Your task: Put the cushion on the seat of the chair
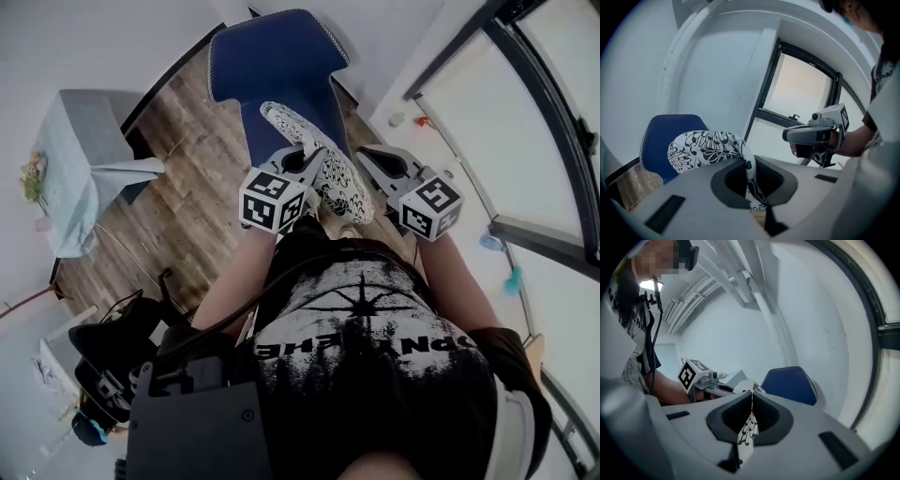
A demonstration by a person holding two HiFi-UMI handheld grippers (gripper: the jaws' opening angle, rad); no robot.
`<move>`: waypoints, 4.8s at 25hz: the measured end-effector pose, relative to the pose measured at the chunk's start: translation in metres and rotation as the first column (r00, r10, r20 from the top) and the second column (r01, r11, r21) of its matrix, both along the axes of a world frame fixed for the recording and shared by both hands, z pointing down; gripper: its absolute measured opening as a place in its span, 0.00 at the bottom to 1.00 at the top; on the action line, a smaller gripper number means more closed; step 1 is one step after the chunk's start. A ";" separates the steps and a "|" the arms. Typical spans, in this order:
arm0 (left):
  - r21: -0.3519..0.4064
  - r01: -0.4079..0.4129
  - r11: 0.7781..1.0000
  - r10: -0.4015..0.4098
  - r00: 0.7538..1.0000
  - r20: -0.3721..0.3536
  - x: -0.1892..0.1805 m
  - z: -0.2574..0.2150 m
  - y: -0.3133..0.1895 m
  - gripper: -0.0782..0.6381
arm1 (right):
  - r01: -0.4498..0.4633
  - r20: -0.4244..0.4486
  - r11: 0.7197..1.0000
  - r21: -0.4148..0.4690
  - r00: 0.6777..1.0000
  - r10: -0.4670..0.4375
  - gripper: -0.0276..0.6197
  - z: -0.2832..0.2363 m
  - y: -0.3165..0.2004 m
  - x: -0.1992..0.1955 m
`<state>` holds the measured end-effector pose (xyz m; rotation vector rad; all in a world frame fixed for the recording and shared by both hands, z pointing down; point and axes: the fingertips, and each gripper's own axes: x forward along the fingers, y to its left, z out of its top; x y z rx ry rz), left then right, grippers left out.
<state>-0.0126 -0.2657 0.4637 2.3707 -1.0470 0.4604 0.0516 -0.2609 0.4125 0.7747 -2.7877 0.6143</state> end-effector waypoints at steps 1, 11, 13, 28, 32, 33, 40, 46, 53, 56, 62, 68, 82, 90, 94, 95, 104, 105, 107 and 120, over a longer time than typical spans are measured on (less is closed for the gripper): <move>-0.007 -0.015 1.000 0.015 1.000 -0.001 -0.001 0.002 -0.008 0.14 | -0.018 -0.003 1.000 -0.008 1.000 0.018 0.07 0.003 -0.006 -0.001; -0.040 -0.188 0.981 0.186 0.982 -0.040 0.006 0.001 -0.082 0.14 | -0.215 0.010 0.975 -0.063 0.976 0.216 0.07 0.018 -0.059 0.000; -0.042 -0.209 0.977 0.207 0.977 -0.043 0.010 0.002 -0.091 0.14 | -0.228 0.007 0.971 -0.069 0.973 0.229 0.07 0.020 -0.066 0.002; -0.156 -0.281 0.947 0.296 0.952 0.081 -0.015 0.098 -0.112 0.14 | -0.226 -0.010 0.959 -0.169 0.974 0.228 0.07 0.079 -0.100 -0.022; -0.217 -0.241 0.946 0.276 0.949 0.150 -0.043 0.153 -0.111 0.14 | -0.128 -0.004 0.971 -0.200 0.992 0.129 0.07 0.094 -0.101 -0.056; -0.230 -0.220 0.948 0.260 0.952 0.162 -0.053 0.162 -0.112 0.14 | -0.103 0.004 0.975 -0.199 0.994 0.106 0.07 0.095 -0.102 -0.065; -0.272 -0.063 0.960 0.115 0.977 0.179 -0.113 0.211 -0.111 0.14 | 0.015 0.011 0.985 -0.170 1.000 -0.014 0.07 0.132 -0.107 -0.105; -0.306 0.016 0.952 0.057 0.972 0.229 -0.160 0.270 -0.103 0.14 | 0.110 -0.020 0.979 -0.174 0.993 -0.115 0.07 0.178 -0.109 -0.136; -0.368 0.154 0.917 -0.080 0.975 0.208 -0.197 0.326 -0.091 0.14 | 0.203 -0.048 0.962 -0.182 0.975 -0.215 0.07 0.214 -0.104 -0.169; -0.393 0.206 0.896 -0.134 0.970 0.202 -0.212 0.343 -0.089 0.14 | 0.221 -0.053 0.957 -0.188 0.971 -0.234 0.07 0.228 -0.104 -0.179; -0.410 0.274 0.870 -0.201 0.956 0.212 -0.241 0.377 -0.082 0.14 | 0.205 -0.059 0.961 -0.186 0.974 -0.219 0.07 0.253 -0.110 -0.183; -0.453 0.340 0.824 -0.260 0.938 0.230 -0.259 0.415 -0.074 0.14 | 0.210 -0.039 0.957 -0.202 0.974 -0.222 0.07 0.271 -0.109 -0.192; -0.418 0.433 0.799 -0.325 0.895 0.306 -0.275 0.443 -0.073 0.47 | 0.376 0.029 0.905 -0.198 0.925 -0.378 0.07 0.278 -0.066 -0.214; -0.351 0.400 0.847 -0.287 0.899 0.332 -0.274 0.410 -0.073 0.48 | 0.325 0.125 0.912 -0.251 0.945 -0.302 0.07 0.265 -0.069 -0.212; -0.292 0.381 0.878 -0.270 0.895 0.355 -0.274 0.386 -0.074 0.44 | 0.329 0.119 0.917 -0.224 0.944 -0.309 0.07 0.245 -0.069 -0.214; -0.278 0.389 0.878 -0.281 0.891 0.357 -0.276 0.378 -0.075 0.41 | 0.331 0.117 0.918 -0.218 0.943 -0.312 0.07 0.238 -0.069 -0.214; -0.173 0.402 0.899 -0.340 0.890 0.305 -0.265 0.277 -0.099 0.17 | 0.339 0.074 0.936 -0.100 0.940 -0.333 0.07 0.164 -0.087 -0.206; -0.160 0.397 0.904 -0.342 0.895 0.286 -0.260 0.264 -0.105 0.16 | 0.325 0.076 0.942 -0.090 0.945 -0.319 0.07 0.155 -0.092 -0.203; -0.127 0.380 0.916 -0.342 0.907 0.246 -0.249 0.236 -0.116 0.15 | 0.294 0.088 0.952 -0.088 0.954 -0.287 0.07 0.140 -0.101 -0.196; 0.065 0.172 0.983 -0.172 0.985 0.003 -0.161 0.044 -0.138 0.13 | 0.188 0.043 0.982 0.025 0.981 -0.189 0.07 0.050 -0.120 -0.151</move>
